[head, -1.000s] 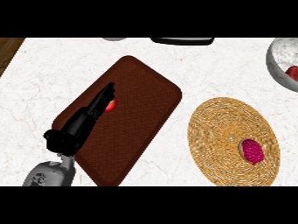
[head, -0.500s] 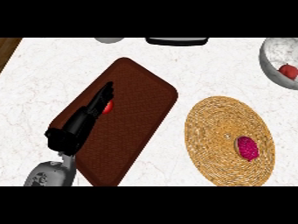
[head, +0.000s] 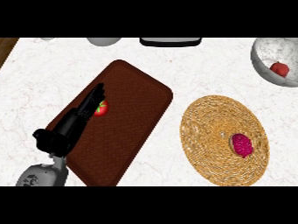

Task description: Pick the bell pepper from the placemat and place it in the bowl

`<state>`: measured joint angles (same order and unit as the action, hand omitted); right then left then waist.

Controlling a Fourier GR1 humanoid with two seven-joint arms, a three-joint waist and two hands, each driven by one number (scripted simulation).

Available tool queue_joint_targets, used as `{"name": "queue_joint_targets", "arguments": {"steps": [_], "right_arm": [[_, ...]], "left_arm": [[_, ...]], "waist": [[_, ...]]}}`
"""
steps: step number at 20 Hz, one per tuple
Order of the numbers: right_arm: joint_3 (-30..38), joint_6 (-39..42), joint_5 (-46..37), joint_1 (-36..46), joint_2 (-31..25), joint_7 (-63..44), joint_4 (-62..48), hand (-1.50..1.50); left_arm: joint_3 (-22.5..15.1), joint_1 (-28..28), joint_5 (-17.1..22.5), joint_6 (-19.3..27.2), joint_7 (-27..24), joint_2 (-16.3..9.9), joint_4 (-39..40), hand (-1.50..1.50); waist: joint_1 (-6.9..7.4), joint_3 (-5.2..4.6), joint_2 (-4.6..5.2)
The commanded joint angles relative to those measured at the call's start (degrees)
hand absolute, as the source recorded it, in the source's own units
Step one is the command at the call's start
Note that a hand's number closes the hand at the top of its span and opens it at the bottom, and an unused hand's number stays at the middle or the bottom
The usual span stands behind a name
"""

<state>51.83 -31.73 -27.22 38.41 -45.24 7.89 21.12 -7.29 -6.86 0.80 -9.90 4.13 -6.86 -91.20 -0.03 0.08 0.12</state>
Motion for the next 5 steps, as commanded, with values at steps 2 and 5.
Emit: {"name": "queue_joint_targets", "arguments": {"steps": [2,5], "right_arm": [[3.5,7.7,6.9,-9.7,-1.1,7.3,1.8,-1.5],[3.3,12.5,9.9,-11.0,-3.3,6.1,2.8,-1.5]], "left_arm": [[-1.1,0.3,-1.5,1.2,-0.3,1.7,-0.2,0.0],[0.0,-0.2,-0.8,-0.2,0.9,0.8,0.1,0.0]], "waist": [[-0.23,0.0,-0.08],[0.01,-0.04,-0.08]]}}
